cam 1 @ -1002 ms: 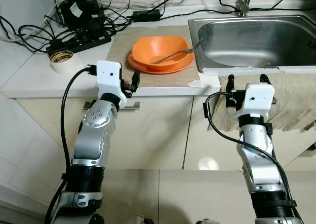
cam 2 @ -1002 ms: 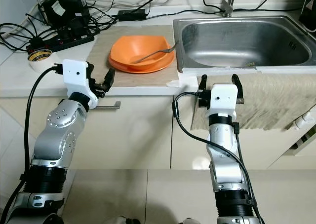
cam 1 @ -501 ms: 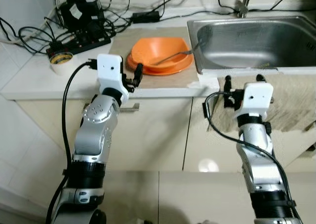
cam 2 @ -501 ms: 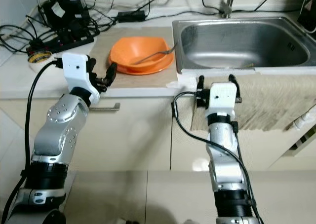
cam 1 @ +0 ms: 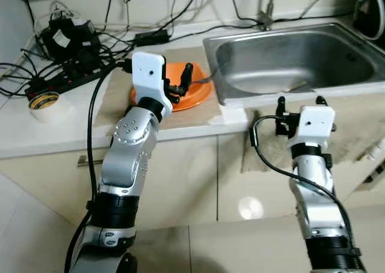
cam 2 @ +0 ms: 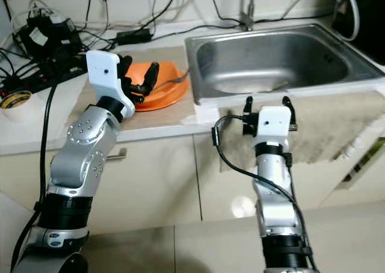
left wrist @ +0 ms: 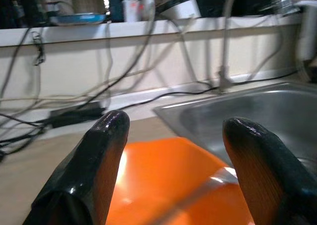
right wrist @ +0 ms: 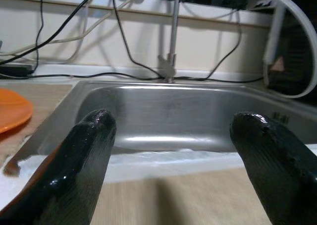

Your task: Kitchen organization

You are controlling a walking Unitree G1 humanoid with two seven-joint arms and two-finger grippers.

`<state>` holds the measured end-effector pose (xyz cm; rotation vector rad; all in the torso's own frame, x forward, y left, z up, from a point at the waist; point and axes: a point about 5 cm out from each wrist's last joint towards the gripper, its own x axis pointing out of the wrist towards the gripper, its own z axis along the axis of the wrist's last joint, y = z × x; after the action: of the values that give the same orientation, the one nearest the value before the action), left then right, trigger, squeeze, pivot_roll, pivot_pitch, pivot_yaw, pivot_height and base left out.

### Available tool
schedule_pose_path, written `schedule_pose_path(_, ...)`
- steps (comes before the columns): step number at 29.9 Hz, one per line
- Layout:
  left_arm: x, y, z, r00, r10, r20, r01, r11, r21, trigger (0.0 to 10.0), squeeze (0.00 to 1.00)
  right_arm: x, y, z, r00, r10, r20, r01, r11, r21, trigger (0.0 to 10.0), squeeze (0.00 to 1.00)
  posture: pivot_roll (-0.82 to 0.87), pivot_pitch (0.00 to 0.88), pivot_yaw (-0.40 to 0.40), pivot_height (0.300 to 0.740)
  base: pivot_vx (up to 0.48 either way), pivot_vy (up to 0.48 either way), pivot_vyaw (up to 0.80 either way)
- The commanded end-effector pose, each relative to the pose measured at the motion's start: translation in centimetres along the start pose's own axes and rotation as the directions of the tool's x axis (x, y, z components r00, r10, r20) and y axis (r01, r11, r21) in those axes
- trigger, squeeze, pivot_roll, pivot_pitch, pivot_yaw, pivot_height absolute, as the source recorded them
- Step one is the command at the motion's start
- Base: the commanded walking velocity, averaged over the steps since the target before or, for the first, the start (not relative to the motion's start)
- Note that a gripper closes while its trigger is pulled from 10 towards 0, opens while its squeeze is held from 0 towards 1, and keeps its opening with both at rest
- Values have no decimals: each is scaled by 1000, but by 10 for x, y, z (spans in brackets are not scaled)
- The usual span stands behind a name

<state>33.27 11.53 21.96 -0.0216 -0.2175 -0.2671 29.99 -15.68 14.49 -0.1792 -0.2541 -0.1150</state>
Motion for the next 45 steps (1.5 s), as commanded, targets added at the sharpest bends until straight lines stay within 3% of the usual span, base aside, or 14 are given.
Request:
schedule_pose_path(1,2,-8,6,999,-29,17,29,1000,-7,10000,0,1,-8,-1,1000,-24,4,24,1000,-18,10000,0,-70,0,121,736,480,0,0)
schedule_pose_path(5,2,-10,8,999,-37,25,37,999,8,10000,0,0,-5,-2,1000,-22,-1,22,1000,-16,10000,0,-68,0,123,736,480,0,0)
schedule_pose_path(6,2,-12,8,999,-41,27,40,998,47,10000,0,0,-4,-3,1000,-21,-3,21,1000,-15,10000,0,-67,0,122,736,0,0,0)
schedule_pose_path(14,5,-9,12,998,-58,7,58,996,61,10000,0,-1,-2,-4,1000,-17,-8,17,1000,-12,10000,0,-61,0,120,736,0,0,0)
schedule_pose_path(18,18,-2,24,989,-141,-46,146,983,112,10000,0,-2,-1,-5,1000,-13,-12,13,1000,-10,10000,0,-51,0,118,736,0,0,0)
schedule_pose_path(26,30,9,40,959,-253,-127,268,955,125,10000,0,-1,1,-6,1000,-9,-15,9,1000,-7,10000,0,-48,0,122,736,0,0,0)
schedule_pose_path(28,28,2,37,931,-323,-168,335,941,47,10000,0,-2,1,-7,1000,-10,-19,10,1000,-8,10000,0,-50,0,124,736,0,0,0)
schedule_pose_path(31,27,0,33,921,-341,-190,350,937,13,10000,0,-2,1,-7,1000,-10,-20,10,1000,-9,10000,0,-51,0,126,736,0,0,0)
schedule_pose_path(40,17,-28,6,818,-493,-297,458,870,-182,10000,0,-4,1,-7,1000,-7,-26,7,1000,-10,10000,0,-59,0,129,736,0,0,0)
schedule_pose_path(45,17,-36,2,799,-513,-313,474,858,-196,10000,0,-4,3,-7,1000,-2,-27,2,1000,-8,10000,0,-60,0,130,736,0,0,0)
